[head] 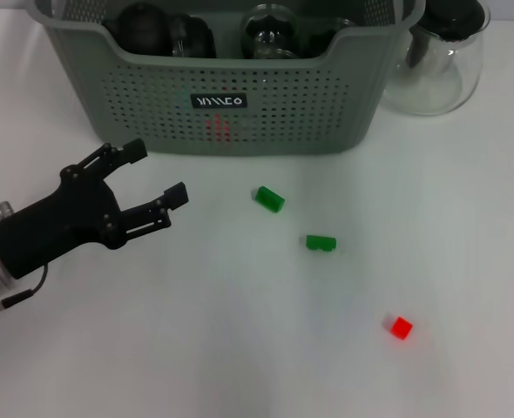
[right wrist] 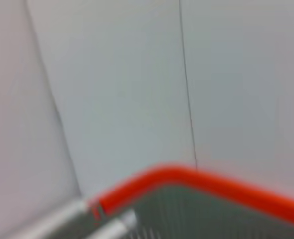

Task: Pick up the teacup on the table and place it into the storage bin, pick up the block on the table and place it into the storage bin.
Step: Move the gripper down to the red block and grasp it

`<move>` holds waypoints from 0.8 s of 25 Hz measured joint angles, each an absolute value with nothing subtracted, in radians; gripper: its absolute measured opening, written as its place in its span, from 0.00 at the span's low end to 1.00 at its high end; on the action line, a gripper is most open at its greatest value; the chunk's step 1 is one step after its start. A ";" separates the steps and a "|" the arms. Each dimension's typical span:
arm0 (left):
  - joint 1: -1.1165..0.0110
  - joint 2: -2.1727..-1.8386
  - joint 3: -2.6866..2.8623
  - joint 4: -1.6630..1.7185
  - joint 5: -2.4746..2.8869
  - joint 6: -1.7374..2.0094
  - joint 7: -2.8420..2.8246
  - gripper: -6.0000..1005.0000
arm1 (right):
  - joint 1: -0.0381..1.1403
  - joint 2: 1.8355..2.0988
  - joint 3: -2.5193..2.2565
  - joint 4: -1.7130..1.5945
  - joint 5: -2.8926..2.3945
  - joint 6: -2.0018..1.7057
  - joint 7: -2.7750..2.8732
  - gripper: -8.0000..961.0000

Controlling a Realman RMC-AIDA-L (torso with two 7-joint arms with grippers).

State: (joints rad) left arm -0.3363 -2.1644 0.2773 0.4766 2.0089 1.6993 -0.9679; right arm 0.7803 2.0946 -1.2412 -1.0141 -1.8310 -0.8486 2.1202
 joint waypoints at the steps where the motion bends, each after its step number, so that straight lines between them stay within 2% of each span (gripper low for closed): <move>1: -0.335 -2.164 0.275 0.478 2.009 1.702 -0.968 0.94 | 0.726 2.091 -1.223 -1.062 -1.758 -0.902 2.072 0.46; 2: -0.334 -2.164 0.272 0.479 2.008 1.704 -0.968 0.94 | 0.619 2.082 -1.169 -1.135 -1.605 -1.070 1.964 0.49; 6: -0.332 -2.164 0.267 0.482 2.008 1.705 -0.968 0.94 | 0.501 2.066 -1.039 -1.181 -1.489 -1.389 1.886 0.66; 8: -0.331 -2.164 0.267 0.482 2.008 1.705 -0.968 0.94 | 0.427 2.045 -0.912 -1.188 -1.537 -1.657 1.882 0.75; 11: -0.332 -2.164 0.267 0.482 2.008 1.705 -0.968 0.94 | 0.391 2.032 -0.872 -1.211 -1.652 -1.766 1.879 0.78; 13: -0.333 -2.164 0.267 0.482 2.008 1.703 -0.968 0.94 | 0.361 2.036 -0.867 -1.262 -1.810 -1.804 1.857 0.80; 14: -0.335 -2.164 0.267 0.481 2.008 1.702 -0.968 0.94 | 0.347 2.060 -0.879 -1.316 -1.959 -1.824 1.826 0.75; 15: -0.336 -2.163 0.267 0.480 2.008 1.700 -0.968 0.94 | 0.347 2.060 -0.879 -1.316 -1.959 -1.824 1.826 0.70; 17: -0.340 -2.163 0.267 0.476 2.008 1.696 -0.968 0.94 | 0.349 2.092 -0.901 -1.365 -2.121 -1.835 1.806 0.60; 18: -0.341 -2.164 0.267 0.475 2.008 1.696 -0.968 0.94 | 0.357 2.100 -0.927 -1.375 -2.191 -1.837 1.811 0.55; 20: -0.342 -2.164 0.267 0.475 2.008 1.696 -0.968 0.94 | 0.372 2.101 -0.980 -1.375 -2.260 -1.831 1.839 0.53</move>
